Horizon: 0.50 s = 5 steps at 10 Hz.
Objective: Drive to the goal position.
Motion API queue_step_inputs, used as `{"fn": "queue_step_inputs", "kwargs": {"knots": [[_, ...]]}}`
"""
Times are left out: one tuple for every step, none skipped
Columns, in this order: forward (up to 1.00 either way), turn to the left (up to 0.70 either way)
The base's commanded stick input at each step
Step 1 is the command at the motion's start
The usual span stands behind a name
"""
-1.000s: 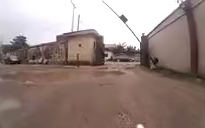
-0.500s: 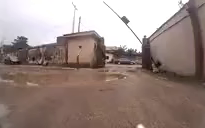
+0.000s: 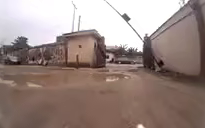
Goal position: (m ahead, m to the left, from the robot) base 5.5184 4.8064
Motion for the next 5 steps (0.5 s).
{"fn": "queue_step_inputs", "kwargs": {"knots": [[0.0, 0.0], [0.0, 0.0], [0.0, 0.0], [0.0, 0.0], [0.0, 0.0]]}}
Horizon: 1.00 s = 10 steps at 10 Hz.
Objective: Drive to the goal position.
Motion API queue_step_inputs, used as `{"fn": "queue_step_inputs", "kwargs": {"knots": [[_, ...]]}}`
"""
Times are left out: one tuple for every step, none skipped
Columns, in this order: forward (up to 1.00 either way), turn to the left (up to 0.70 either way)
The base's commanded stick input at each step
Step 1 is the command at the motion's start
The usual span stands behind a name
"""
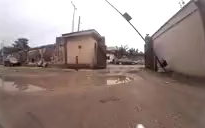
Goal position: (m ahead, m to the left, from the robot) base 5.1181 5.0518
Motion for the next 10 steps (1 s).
{"fn": "queue_step_inputs", "kwargs": {"knots": [[0.0, 0.0], [0.0, 0.0], [0.0, 0.14], [0.0, 0.47], [0.0, 0.5], [0.0, 0.5], [0.0, 0.5], [0.0, 0.5], [0.0, 0.5], [0.0, 0.5]]}}
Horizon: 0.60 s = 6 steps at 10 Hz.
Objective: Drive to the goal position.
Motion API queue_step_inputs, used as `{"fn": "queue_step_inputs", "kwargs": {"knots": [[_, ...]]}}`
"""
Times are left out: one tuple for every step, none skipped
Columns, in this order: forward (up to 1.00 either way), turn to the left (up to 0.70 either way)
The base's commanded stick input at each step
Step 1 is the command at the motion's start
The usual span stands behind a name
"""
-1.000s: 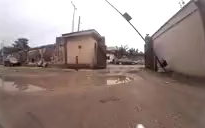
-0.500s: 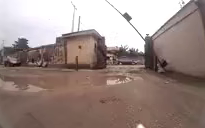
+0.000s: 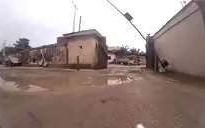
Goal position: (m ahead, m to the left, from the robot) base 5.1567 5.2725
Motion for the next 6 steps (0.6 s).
{"fn": "queue_step_inputs", "kwargs": {"knots": [[0.0, 0.5], [0.0, 0.5], [0.0, 0.5], [0.0, 0.5], [0.0, 0.5], [0.0, 0.5]]}}
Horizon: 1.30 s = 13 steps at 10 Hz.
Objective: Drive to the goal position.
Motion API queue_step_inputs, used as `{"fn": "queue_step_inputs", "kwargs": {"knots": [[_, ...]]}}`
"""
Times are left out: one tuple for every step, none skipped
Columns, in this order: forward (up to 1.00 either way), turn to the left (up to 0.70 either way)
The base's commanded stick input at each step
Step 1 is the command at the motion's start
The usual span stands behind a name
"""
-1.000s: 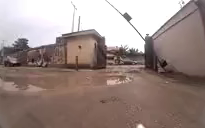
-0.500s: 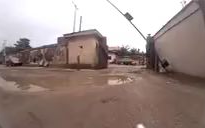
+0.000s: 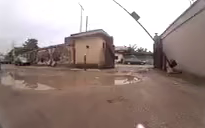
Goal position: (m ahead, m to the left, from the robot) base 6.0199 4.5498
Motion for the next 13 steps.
{"fn": "queue_step_inputs", "kwargs": {"knots": [[0.0, 0.5], [0.0, 0.5], [0.0, 0.5], [0.0, 0.5], [0.0, 0.5], [0.0, 0.5], [0.0, 0.5], [0.0, 0.5], [0.0, 0.5], [0.0, 0.5], [0.0, 0.5], [0.0, 0.5], [0.0, 0.5]]}}
